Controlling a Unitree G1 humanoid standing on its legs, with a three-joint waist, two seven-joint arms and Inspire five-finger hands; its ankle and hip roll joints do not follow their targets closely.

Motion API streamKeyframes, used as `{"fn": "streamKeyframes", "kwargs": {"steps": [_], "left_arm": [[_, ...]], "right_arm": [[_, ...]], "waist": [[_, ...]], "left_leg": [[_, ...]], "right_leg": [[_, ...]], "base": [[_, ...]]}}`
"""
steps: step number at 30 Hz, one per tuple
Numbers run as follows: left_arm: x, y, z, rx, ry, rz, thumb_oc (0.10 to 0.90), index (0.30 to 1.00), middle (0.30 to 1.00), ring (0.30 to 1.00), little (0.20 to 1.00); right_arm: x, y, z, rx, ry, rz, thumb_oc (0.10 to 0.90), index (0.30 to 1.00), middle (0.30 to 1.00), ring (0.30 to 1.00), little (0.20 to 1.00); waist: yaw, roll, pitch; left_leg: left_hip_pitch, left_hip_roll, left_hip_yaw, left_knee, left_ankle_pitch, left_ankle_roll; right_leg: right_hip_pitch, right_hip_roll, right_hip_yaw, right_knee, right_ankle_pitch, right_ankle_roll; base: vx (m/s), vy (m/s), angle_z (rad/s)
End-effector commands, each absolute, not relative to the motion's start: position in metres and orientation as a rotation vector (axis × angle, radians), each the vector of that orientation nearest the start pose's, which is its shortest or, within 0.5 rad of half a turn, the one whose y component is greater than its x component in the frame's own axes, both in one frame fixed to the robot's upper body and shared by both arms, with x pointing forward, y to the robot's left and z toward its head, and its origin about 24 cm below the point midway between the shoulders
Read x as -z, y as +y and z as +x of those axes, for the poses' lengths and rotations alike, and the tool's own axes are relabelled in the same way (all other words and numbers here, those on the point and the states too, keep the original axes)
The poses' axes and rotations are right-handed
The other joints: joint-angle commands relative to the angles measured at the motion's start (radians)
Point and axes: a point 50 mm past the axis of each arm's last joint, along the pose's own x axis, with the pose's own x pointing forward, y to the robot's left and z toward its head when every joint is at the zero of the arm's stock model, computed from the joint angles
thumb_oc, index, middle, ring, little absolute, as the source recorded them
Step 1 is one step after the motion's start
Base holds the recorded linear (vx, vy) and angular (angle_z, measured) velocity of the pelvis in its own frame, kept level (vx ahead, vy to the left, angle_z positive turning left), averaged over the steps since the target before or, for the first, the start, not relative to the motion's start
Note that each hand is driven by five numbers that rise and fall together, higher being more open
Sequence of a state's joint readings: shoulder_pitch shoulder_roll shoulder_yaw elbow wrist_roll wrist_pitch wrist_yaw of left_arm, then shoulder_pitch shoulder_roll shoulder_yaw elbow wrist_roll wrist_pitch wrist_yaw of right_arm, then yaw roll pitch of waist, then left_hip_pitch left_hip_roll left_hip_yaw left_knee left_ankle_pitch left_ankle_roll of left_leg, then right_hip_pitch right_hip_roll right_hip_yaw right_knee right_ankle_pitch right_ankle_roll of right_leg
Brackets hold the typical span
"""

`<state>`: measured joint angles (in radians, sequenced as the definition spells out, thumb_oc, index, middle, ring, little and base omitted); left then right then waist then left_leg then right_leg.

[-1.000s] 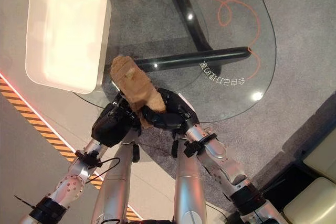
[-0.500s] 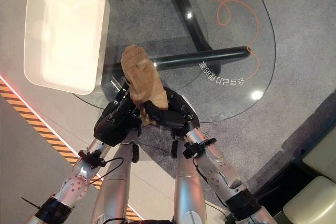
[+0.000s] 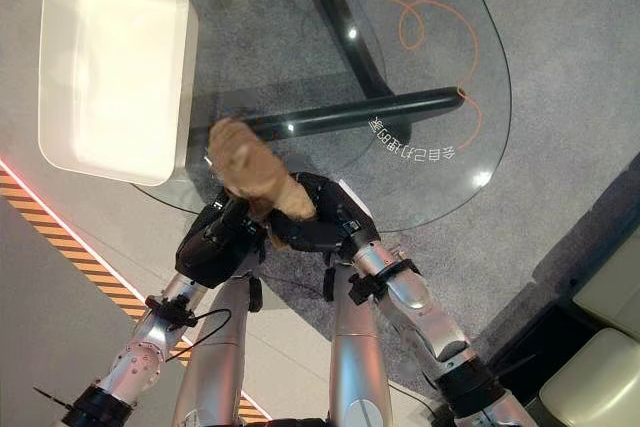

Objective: Wipe the table with a cloth and put it in the basket.

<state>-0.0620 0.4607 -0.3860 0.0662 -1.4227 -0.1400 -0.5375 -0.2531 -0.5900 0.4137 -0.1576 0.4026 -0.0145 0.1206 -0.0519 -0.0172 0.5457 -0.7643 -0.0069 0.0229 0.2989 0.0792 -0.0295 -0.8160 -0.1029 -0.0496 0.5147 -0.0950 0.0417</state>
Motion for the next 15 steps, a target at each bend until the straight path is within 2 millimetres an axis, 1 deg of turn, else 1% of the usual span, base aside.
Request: {"fn": "streamKeyframes", "kwargs": {"steps": [1,4,7,15], "left_arm": [[-0.102,0.118,0.233,0.98,-0.273,-0.966,0.8,0.9,0.9,0.9,0.9],[-0.103,0.118,0.233,0.968,-0.268,-0.962,0.8,0.9,0.9,0.9,0.9],[-0.103,0.118,0.234,0.961,-0.267,-0.962,0.8,0.9,0.9,0.9,0.9],[-0.108,0.117,0.235,0.952,-0.294,-1.0,0.8,0.9,0.9,0.9,0.9]], "right_arm": [[-0.121,-0.109,0.252,-0.795,-0.229,-0.41,0.1,0.3,0.3,0.3,0.2],[-0.122,-0.105,0.249,-0.867,-0.228,-0.494,0.1,0.3,0.3,0.3,0.2],[-0.123,-0.101,0.245,-0.929,-0.223,-0.541,0.1,0.3,0.3,0.3,0.2],[-0.12,-0.092,0.239,-1.035,-0.189,-0.61,0.1,0.3,0.3,0.3,0.2]], "waist": [[0.019,0.003,-0.026],[0.021,0.002,-0.026],[0.022,0.001,-0.026],[0.028,0.003,-0.026]], "left_leg": [[-0.022,-0.055,0.057,0.149,-0.135,0.058],[-0.022,-0.056,0.056,0.15,-0.136,0.058],[-0.026,-0.057,0.053,0.153,-0.135,0.058],[-0.037,-0.059,0.049,0.159,-0.134,0.059]], "right_leg": [[0.03,0.062,-0.065,-0.172,0.135,-0.015],[0.031,0.063,-0.065,-0.17,0.132,-0.015],[0.027,0.063,-0.065,-0.166,0.131,-0.014],[0.014,0.065,-0.063,-0.16,0.13,-0.015]], "base": [[0.0,0.0,0.0],[0.0,0.0,0.0],[0.0,0.0,0.0],[0.0,0.0,0.0]]}}
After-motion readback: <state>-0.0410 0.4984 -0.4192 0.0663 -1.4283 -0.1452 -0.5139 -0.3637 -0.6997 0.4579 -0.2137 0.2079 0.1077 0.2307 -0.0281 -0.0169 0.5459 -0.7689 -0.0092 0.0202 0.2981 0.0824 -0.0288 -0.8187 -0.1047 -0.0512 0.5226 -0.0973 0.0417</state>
